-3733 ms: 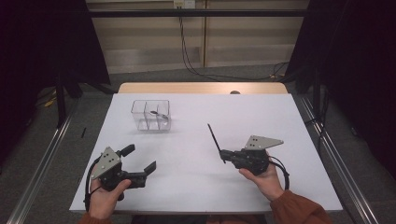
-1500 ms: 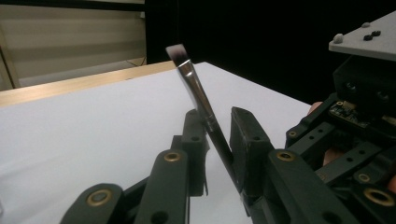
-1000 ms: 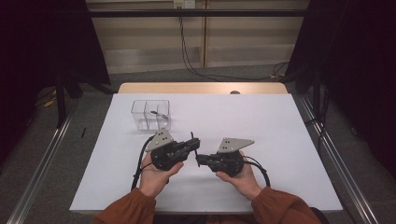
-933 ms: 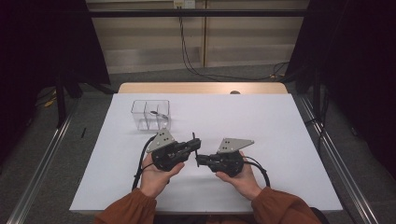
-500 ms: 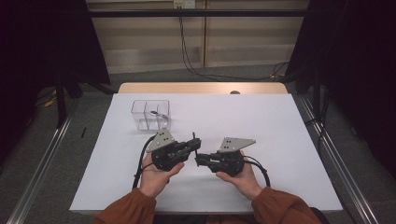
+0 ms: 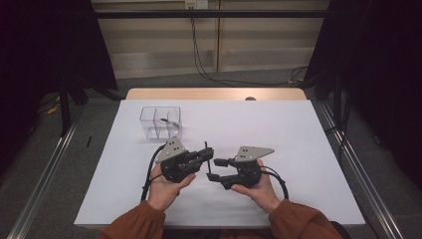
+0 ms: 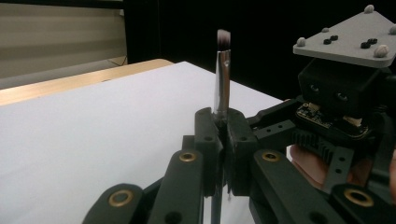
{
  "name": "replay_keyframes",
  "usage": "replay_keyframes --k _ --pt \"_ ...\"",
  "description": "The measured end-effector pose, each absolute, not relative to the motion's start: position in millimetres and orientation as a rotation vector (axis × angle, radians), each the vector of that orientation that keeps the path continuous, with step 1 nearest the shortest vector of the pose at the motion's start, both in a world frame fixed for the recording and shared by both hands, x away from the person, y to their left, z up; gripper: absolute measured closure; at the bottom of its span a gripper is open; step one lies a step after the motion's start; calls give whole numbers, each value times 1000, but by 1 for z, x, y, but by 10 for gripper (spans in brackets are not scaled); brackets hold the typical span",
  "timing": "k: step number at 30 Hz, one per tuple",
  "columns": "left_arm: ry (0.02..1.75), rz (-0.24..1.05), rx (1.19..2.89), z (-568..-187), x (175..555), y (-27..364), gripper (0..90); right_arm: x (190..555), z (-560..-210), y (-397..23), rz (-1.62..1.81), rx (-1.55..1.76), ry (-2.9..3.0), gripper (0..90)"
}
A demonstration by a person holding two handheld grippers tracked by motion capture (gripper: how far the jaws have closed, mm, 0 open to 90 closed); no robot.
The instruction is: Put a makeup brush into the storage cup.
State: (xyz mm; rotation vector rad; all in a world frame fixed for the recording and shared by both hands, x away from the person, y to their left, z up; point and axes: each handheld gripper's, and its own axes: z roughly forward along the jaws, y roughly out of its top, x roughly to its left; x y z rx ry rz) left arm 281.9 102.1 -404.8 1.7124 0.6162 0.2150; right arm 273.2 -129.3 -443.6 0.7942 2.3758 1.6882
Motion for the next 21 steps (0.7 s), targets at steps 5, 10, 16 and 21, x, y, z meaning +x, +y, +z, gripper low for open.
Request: replay_keyframes --k 5,10,16,21 --pt "621 219 1719 -404 283 104 857 276 -444 -132 1676 840 2364 224" --pt "627 220 1712 -404 284 107 856 276 -442 -134 1696 853 2350 120" --pt "631 221 1717 -404 285 110 856 277 -441 -138 1698 844 2354 70" --pt "641 227 1711 -403 286 115 856 277 -441 -140 1665 835 2355 67"
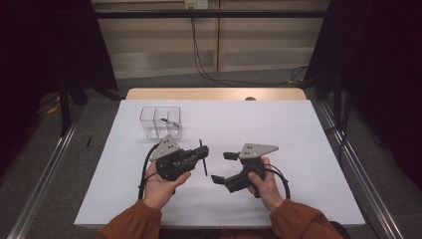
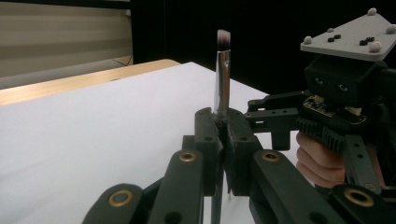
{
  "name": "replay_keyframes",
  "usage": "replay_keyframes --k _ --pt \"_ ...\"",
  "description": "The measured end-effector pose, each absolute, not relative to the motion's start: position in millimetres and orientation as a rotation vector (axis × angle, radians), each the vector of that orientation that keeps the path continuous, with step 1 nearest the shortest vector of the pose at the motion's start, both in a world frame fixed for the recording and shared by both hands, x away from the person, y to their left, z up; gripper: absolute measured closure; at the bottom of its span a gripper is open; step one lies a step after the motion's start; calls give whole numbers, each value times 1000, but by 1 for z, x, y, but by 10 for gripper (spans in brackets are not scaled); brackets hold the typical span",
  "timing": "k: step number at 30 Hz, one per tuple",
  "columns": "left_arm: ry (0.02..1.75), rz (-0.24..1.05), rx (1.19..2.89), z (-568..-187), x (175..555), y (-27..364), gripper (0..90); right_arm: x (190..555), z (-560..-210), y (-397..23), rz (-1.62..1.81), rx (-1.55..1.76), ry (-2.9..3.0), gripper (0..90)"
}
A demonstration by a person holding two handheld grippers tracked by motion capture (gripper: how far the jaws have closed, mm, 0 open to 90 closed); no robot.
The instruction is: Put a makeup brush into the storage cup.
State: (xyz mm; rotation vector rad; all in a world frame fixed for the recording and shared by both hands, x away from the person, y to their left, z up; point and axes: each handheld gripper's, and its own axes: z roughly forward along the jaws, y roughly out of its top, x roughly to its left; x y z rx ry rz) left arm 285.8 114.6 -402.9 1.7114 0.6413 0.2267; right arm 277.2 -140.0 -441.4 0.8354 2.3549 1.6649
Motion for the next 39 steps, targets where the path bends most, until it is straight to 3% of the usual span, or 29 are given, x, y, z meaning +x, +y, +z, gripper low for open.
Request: replay_keyframes --k 5,11,39 --pt "657 234 1705 -402 287 120 856 279 -438 -144 1579 883 2305 110" --pt "666 242 1708 -402 289 126 856 276 -433 -157 1605 886 2262 63" --pt "746 319 1697 -388 303 176 855 251 -440 -212 1518 985 2075 20"
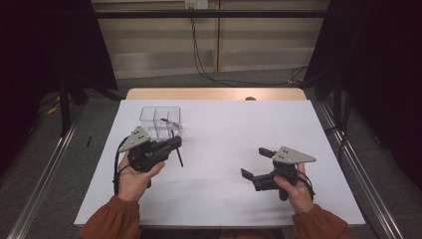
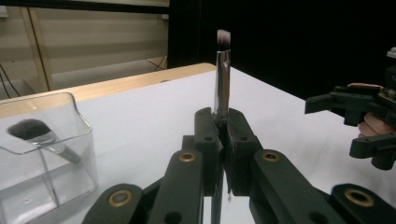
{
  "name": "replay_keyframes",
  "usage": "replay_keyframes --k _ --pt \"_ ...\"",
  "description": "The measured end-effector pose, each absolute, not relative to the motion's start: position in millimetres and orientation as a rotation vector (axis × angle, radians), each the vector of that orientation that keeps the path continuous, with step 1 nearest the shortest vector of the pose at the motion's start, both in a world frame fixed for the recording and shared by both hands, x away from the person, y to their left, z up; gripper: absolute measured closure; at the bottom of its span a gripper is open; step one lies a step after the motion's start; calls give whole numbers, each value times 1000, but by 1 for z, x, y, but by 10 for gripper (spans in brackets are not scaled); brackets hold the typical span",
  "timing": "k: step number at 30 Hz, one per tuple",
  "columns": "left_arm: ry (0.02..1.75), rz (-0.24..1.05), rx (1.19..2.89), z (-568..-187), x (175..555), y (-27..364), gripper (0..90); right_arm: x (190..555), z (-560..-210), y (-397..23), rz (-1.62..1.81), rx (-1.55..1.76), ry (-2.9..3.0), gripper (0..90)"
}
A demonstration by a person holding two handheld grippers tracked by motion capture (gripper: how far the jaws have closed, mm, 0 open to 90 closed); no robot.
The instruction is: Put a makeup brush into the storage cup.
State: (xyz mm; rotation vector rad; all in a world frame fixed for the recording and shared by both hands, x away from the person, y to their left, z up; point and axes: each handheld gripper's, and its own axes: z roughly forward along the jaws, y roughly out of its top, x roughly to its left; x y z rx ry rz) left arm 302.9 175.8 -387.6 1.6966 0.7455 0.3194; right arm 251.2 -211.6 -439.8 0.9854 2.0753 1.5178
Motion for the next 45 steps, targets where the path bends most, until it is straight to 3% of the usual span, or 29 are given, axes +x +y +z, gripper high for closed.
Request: replay_keyframes --k 26,45 --pt "794 344 1680 -383 320 187 856 227 -450 -257 1429 1082 1950 1" --pt "840 438 1639 -367 352 194 855 221 -452 -267 1409 1098 1943 0"
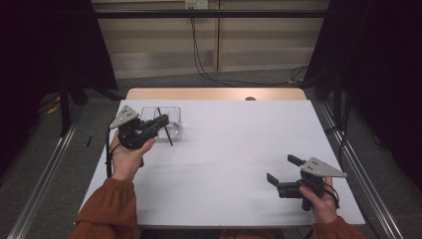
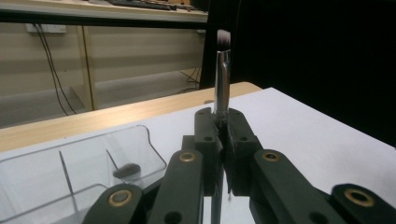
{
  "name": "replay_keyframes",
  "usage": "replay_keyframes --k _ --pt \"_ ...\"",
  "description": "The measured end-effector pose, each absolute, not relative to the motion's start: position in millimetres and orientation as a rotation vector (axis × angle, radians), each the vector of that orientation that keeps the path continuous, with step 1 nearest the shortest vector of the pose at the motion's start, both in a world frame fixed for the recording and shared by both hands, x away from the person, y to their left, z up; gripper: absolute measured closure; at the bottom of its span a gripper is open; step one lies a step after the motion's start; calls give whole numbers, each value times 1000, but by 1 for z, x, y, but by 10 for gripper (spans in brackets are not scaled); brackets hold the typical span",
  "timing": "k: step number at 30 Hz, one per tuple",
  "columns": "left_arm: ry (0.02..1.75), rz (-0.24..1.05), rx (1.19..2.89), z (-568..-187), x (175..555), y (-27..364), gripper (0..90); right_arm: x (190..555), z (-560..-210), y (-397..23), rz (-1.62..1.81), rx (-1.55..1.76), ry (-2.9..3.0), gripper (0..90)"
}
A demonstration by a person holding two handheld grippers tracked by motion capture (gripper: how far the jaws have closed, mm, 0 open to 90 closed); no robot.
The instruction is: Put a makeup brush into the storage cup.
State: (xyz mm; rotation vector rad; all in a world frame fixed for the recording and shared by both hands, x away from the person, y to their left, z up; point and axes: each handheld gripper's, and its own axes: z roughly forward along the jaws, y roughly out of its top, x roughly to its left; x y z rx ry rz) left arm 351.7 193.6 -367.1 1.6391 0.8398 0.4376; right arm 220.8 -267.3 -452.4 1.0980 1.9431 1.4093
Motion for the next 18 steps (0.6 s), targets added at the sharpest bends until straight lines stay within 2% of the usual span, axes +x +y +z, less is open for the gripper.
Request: replay_keyframes --k 18 --pt "839 505 1639 -355 381 180 855 222 -454 -267 1428 1096 1936 0"
